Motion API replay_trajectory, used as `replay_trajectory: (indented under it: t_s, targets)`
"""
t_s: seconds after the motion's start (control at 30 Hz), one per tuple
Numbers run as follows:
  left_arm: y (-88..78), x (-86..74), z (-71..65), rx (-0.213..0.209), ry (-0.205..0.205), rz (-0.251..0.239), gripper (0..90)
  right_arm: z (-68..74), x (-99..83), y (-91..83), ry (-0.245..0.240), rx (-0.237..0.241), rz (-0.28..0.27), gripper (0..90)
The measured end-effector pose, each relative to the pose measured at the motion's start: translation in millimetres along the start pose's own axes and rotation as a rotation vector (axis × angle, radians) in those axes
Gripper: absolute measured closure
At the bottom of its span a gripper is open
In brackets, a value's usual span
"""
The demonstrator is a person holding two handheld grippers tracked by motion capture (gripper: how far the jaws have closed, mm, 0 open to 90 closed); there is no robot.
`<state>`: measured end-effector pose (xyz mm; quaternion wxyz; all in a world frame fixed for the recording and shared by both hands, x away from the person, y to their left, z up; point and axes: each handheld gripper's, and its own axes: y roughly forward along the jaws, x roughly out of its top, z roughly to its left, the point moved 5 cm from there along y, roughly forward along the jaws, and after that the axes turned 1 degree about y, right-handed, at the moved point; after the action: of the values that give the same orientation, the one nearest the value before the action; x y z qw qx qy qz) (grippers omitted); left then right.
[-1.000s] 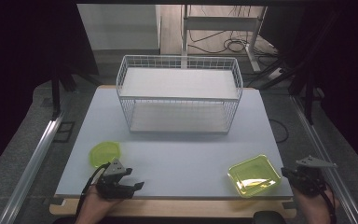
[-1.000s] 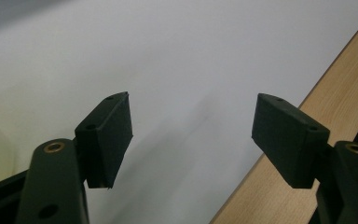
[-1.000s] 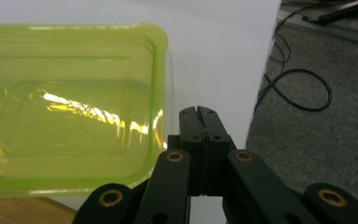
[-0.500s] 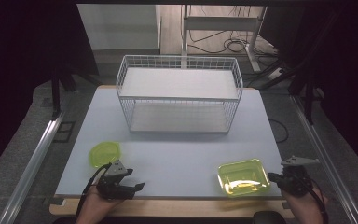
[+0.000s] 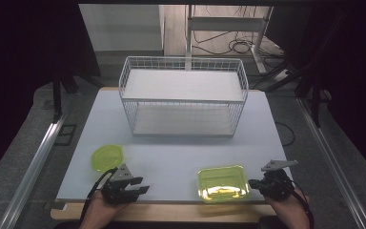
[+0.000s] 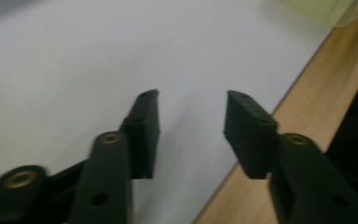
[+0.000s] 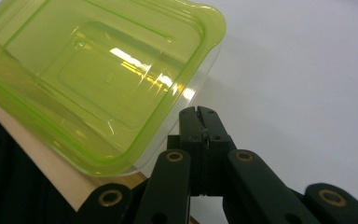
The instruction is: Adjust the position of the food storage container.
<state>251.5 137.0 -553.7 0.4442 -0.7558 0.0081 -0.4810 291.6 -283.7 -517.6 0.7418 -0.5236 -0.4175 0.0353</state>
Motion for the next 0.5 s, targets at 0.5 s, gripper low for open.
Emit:
replay_trajectory:
  t_s: [0.5]
  targets:
    - [41.5,17.9,-40.9,-0.122,0.075,0.046,85.4,44.3,11.4,37.2,-0.111,0.133,0.064,89.2]
